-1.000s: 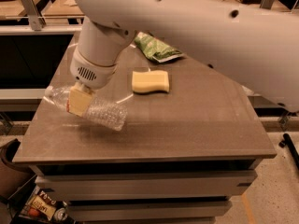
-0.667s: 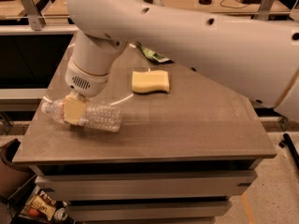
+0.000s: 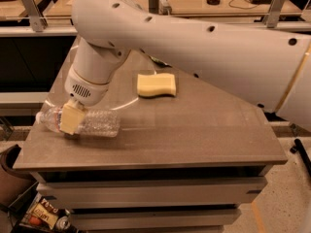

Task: Knock water bottle over

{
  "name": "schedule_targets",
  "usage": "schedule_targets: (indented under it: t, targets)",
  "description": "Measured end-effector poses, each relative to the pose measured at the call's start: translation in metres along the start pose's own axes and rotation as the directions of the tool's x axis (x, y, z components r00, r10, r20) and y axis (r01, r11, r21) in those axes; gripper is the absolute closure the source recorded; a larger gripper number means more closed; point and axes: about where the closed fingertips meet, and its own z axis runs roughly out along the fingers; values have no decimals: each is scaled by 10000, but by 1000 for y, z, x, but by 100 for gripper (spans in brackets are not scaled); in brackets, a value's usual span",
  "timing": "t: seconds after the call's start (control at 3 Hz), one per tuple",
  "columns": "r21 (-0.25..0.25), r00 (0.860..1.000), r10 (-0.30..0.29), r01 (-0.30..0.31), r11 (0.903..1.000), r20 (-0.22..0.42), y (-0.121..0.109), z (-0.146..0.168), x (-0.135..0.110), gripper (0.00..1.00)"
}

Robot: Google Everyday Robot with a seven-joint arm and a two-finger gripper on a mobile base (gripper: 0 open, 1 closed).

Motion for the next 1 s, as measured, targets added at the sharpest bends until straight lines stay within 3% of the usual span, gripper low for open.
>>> schedule_targets:
  t: [1.0]
  targets:
    - [8,10000,-81,81,10000,-20,4,0,-2,13]
